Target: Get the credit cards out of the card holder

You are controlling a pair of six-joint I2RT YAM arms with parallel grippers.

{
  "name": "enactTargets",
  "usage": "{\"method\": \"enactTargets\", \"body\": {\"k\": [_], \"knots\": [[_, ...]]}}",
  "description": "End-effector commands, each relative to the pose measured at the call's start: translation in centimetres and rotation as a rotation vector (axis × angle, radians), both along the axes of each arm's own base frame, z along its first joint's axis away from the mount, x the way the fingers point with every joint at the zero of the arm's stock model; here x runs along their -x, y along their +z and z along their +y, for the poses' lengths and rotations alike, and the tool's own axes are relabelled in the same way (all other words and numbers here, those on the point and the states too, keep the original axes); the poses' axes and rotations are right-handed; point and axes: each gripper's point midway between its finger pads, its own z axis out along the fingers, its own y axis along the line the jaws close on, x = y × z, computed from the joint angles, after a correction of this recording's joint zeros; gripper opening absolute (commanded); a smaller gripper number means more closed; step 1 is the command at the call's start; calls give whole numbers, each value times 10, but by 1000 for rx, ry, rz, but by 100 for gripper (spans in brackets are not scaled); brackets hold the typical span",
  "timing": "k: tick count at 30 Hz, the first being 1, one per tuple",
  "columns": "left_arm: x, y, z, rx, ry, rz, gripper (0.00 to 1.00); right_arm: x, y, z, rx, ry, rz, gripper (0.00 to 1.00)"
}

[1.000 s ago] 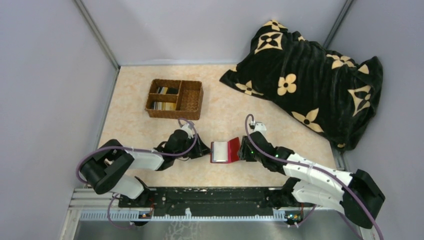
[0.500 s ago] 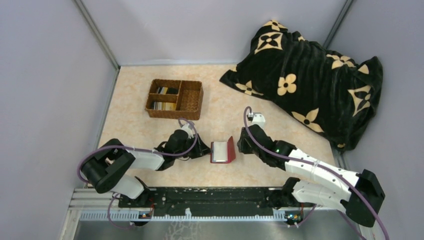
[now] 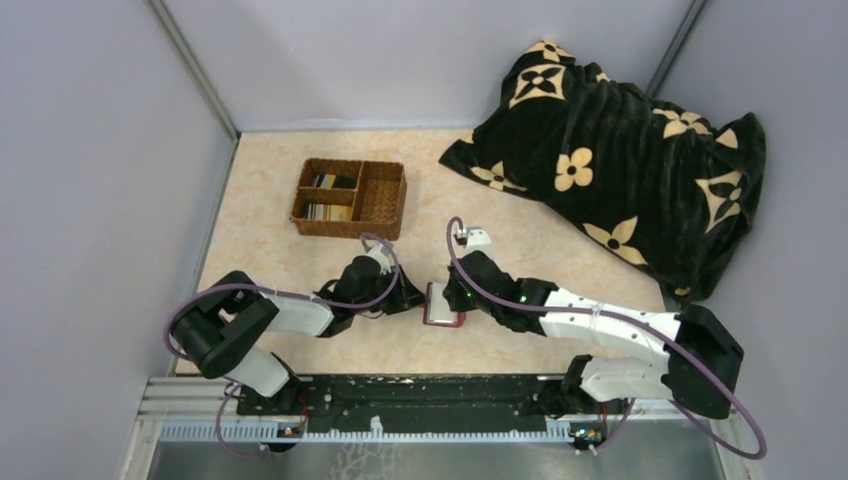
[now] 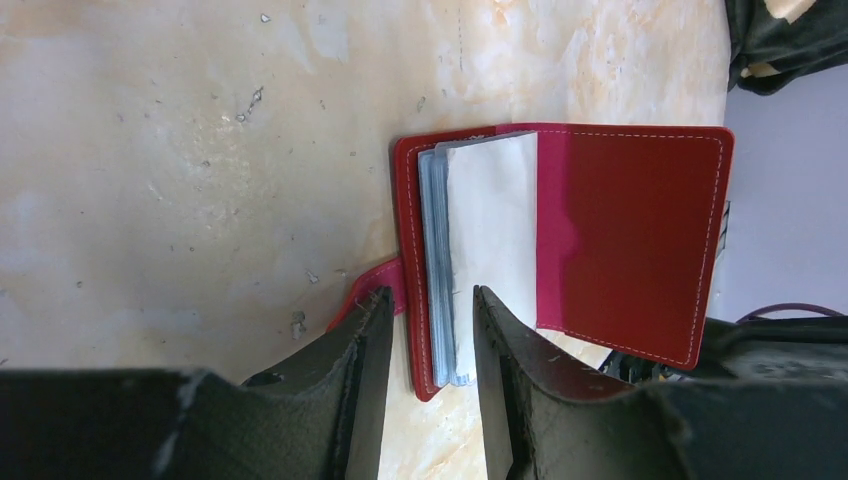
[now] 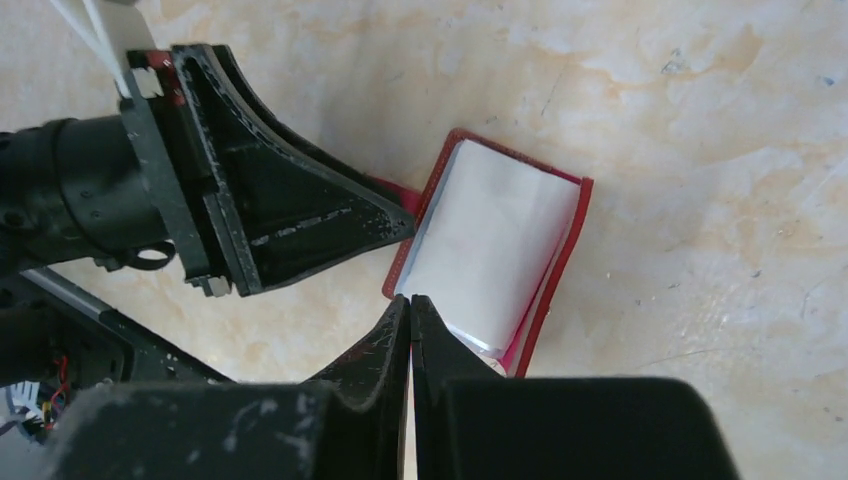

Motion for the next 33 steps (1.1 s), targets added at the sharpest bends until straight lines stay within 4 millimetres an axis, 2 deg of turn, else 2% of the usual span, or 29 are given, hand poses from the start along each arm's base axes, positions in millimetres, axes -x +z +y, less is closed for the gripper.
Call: {"method": "enactTargets", "body": {"k": [1,7,11,18,21,29,33], "knots": [[4,-2,2,-16,-9,11,42,-3,-11,5,-105,-35,32,0],[4,8,4,-11,-4,-9,42,0,-50,-44,-21,-133,81,0],[4,22,-1,21,-22,-24,42,6,-71,-63,22,-158,117,0],[8,54,-16,116,-72,-51,42,15,-87,-63,8,-146,154,0],[7,61,-21,121,-87,-64,42,16,-91,-65,13,-152,157,0],[8,47,-40,118,-125,-33,42,20,-101,-62,13,-139,188,0],[7,38,-41,103,-117,-19,42,19,-99,-63,10,-144,181,0]]}}
